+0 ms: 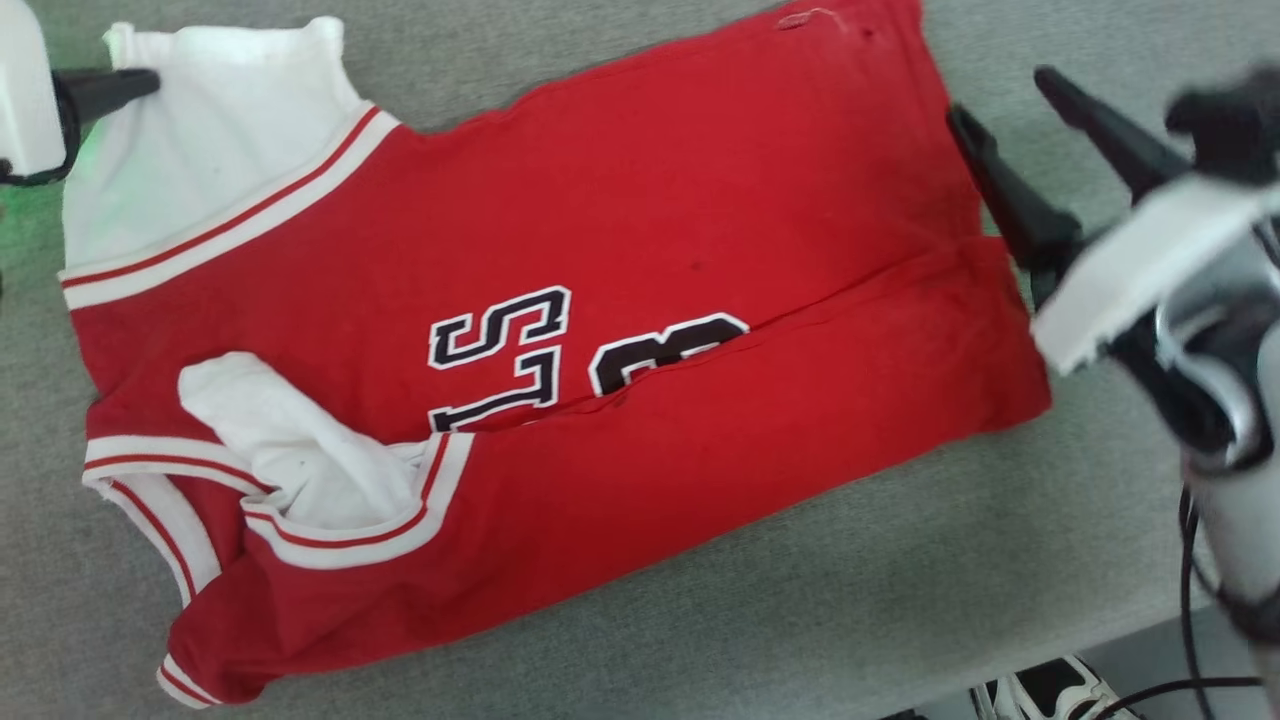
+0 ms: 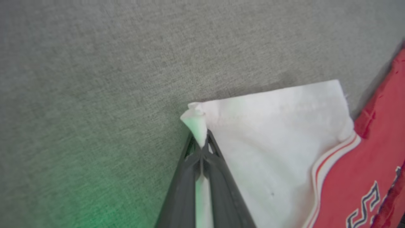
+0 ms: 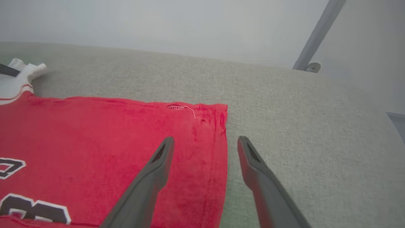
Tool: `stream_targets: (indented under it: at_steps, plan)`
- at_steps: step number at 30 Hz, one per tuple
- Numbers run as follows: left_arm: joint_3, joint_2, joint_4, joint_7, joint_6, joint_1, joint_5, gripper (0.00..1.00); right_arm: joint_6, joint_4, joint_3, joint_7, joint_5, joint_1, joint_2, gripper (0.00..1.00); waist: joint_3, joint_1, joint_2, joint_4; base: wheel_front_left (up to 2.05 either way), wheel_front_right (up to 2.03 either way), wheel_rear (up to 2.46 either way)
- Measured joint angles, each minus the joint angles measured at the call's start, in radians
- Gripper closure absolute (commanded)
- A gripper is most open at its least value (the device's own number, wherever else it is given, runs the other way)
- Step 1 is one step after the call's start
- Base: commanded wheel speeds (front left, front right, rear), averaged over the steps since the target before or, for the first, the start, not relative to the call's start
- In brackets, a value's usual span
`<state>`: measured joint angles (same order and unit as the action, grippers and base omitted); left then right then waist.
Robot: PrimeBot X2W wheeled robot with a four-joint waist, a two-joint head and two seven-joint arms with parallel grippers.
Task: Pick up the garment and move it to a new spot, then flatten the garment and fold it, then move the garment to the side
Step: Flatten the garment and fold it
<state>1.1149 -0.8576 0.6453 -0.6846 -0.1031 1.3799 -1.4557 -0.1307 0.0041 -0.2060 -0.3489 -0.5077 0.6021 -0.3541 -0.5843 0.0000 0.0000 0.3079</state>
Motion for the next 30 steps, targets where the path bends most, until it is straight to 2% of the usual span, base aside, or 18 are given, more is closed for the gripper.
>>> stream_targets:
  at_steps: [8, 15, 17, 23, 24, 25, 26, 30]
  plan:
    - [-0.008, 0.034, -0.017, 0.034, -0.017, 0.030, 0.013, 1.00, 0.000, 0.252, -0.094, -0.206, -0.075, 0.300, -0.059, 0.00, -0.038, 0.0000, 0.0000, -0.055, 0.00, 0.00, 0.00]
    - [-0.005, 0.058, -0.042, 0.046, -0.025, 0.049, 0.025, 1.00, 0.000, 0.444, -0.150, -0.393, -0.141, 0.426, -0.079, 0.00, -0.060, 0.0000, 0.0000, -0.098, 0.00, 0.00, 0.00]
    - [-0.004, 0.065, -0.046, 0.050, -0.025, 0.050, 0.029, 1.00, 0.000, 0.463, -0.168, -0.417, -0.156, 0.449, -0.087, 0.00, -0.062, 0.0000, 0.0000, -0.109, 0.00, 0.00, 0.00]
    - [-0.001, 0.077, -0.057, 0.061, -0.029, 0.050, 0.029, 1.00, 0.000, 0.524, -0.192, -0.394, -0.184, 0.494, -0.090, 0.00, -0.065, 0.0000, 0.0000, -0.133, 0.00, 0.00, 0.00]
    - [0.000, 0.081, -0.057, 0.066, -0.029, 0.049, 0.029, 1.00, 0.000, 0.533, -0.196, -0.393, -0.191, 0.497, -0.091, 0.22, -0.063, 0.0000, 0.0000, -0.136, 0.00, 0.00, 0.00]
    - [0.000, 0.086, -0.058, 0.072, -0.029, 0.047, 0.026, 1.00, 0.000, 0.542, -0.200, -0.388, -0.198, 0.500, -0.092, 0.78, -0.060, 0.0000, 0.0000, -0.140, 0.00, 0.00, 0.00]
    - [-0.001, 0.091, -0.060, 0.079, -0.028, 0.042, 0.021, 1.00, 0.000, 0.551, -0.203, -0.386, -0.208, 0.500, -0.093, 1.00, -0.057, 0.0000, 0.0000, -0.144, 0.00, 0.00, 0.00]
    - [0.000, 0.101, -0.086, 0.118, -0.028, 0.004, 0.011, 1.00, 0.000, 0.558, -0.225, -0.352, -0.231, 0.495, -0.100, 1.00, -0.032, 0.0000, 0.0000, -0.159, 0.00, 0.00, 0.00]
